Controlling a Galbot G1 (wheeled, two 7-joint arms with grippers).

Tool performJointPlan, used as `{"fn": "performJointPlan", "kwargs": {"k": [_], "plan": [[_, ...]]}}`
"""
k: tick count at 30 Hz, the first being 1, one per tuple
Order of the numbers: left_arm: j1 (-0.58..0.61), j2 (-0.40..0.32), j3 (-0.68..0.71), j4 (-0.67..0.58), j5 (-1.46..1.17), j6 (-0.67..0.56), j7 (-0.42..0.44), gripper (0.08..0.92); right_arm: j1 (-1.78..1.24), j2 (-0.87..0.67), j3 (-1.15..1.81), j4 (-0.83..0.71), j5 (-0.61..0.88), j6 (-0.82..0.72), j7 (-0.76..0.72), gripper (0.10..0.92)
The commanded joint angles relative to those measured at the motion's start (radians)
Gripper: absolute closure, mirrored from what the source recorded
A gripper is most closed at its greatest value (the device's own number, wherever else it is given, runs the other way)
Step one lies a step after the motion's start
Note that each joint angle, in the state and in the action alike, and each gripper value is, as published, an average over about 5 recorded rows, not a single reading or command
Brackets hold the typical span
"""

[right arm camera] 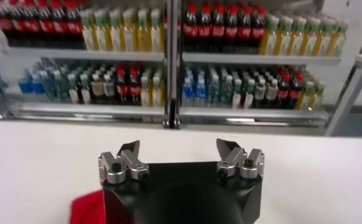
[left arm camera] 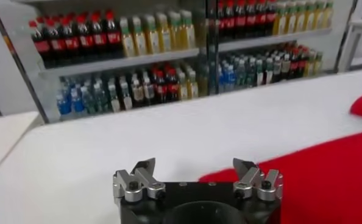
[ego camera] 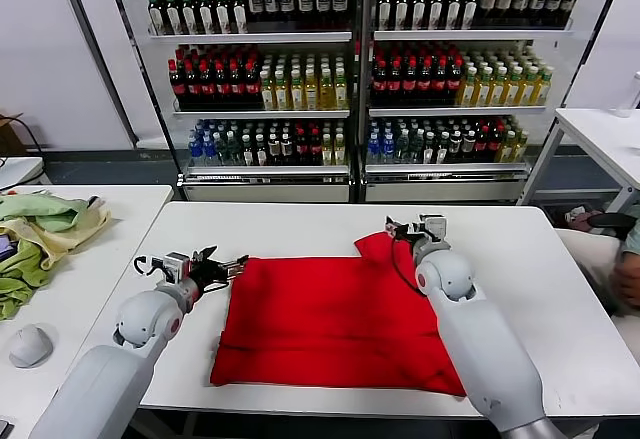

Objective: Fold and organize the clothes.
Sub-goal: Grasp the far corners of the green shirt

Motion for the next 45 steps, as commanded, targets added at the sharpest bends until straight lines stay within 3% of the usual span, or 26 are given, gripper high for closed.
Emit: {"fn": "performJointPlan", "kwargs": {"k": [1, 12, 16, 38, 41, 45], "plan": [[-0.070, -0.014, 0.032, 0.120, 0.003, -0.009, 0.046, 0.177, 0.055, 0.034, -0.028, -0.135, -0.017, 0.009, -0.003, 0.203], [-0.066, -0.024, 0.019, 0.142, -0.011, -0.060, 0.096, 0.177, 0.034, 0.042, -0.031, -0.160, -0.013, 0.053, -0.016, 0.203], [-0.060, -0.031, 0.014, 0.140, -0.017, -0.061, 0.117, 0.202, 0.040, 0.043, -0.032, -0.161, -0.003, 0.066, -0.022, 0.254], [-0.003, -0.022, -0.014, 0.133, 0.002, -0.078, 0.185, 0.838, 0.031, 0.044, -0.015, -0.172, 0.005, 0.100, -0.049, 0.876], [-0.005, -0.026, -0.018, 0.126, -0.016, -0.104, 0.187, 0.899, 0.006, 0.032, -0.007, -0.104, 0.018, 0.116, -0.052, 0.908], [0.008, -0.010, -0.038, 0.060, -0.086, -0.128, 0.161, 0.916, -0.069, -0.007, 0.009, 0.093, 0.091, 0.082, -0.028, 0.909]]}}
